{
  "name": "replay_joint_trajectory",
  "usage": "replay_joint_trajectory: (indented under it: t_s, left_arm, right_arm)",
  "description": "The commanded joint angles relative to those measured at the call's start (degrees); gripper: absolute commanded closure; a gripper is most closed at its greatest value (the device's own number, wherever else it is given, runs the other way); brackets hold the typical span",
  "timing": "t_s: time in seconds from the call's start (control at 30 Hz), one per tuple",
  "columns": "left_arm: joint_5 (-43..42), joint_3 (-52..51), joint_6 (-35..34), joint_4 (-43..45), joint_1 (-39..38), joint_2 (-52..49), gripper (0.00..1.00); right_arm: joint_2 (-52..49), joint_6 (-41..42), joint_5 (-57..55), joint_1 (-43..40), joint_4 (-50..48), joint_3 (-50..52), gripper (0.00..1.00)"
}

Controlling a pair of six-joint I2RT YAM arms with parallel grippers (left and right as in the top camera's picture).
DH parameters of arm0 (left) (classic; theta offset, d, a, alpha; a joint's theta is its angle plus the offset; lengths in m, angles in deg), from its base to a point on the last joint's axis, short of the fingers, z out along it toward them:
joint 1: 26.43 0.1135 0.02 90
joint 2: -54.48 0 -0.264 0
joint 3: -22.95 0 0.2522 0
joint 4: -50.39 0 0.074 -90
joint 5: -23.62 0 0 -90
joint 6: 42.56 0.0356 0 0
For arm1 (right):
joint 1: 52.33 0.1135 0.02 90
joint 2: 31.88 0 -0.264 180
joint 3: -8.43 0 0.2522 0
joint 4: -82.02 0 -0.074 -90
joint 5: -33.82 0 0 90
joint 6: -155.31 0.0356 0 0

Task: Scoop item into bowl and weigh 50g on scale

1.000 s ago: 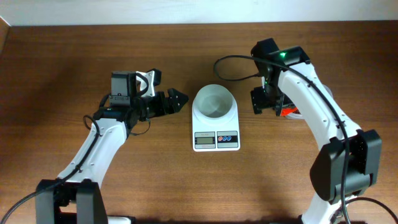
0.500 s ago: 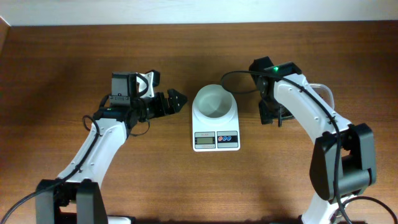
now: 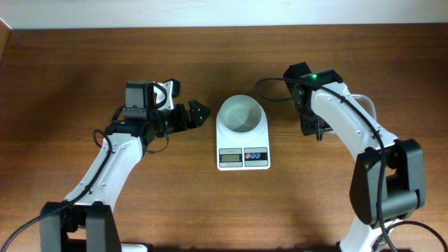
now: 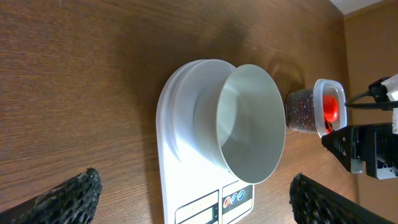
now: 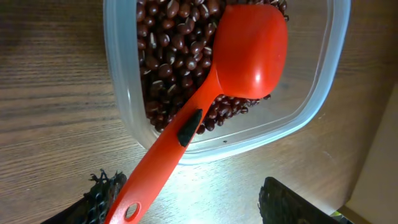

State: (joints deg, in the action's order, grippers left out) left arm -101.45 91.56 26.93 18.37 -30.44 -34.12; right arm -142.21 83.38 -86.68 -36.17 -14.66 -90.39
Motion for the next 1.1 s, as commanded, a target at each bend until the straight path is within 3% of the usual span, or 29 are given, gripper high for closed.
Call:
replay_joint_trajectory:
  t_s: [0.0, 0.17, 0.53, 1.07]
  left_arm:
    - [0.42, 0.59, 0.90, -0.31, 0.04, 0.76, 0.01]
    - [0.42, 0.59, 0.90, -0.52, 0.04, 0.76, 0.01]
    - [0.42, 0.59, 0.90, -0.50, 0.04, 0.76, 0.01]
    - [2.12, 0.59, 0.90, -0.48, 0.04, 0.76, 0.01]
  right_arm:
    - [-0.37, 0.85, -4.09, -0.17, -0.02, 0.26, 0.32]
    - [-0.37, 0.83, -4.96, -0.92, -0.72, 0.11, 0.33]
    - [-0.31, 0.59, -2.99, -8.00, -1.92, -1.38, 0.46]
    - [-0.31, -4.79, 0.70, -18.12, -4.63, -4.92, 0.47]
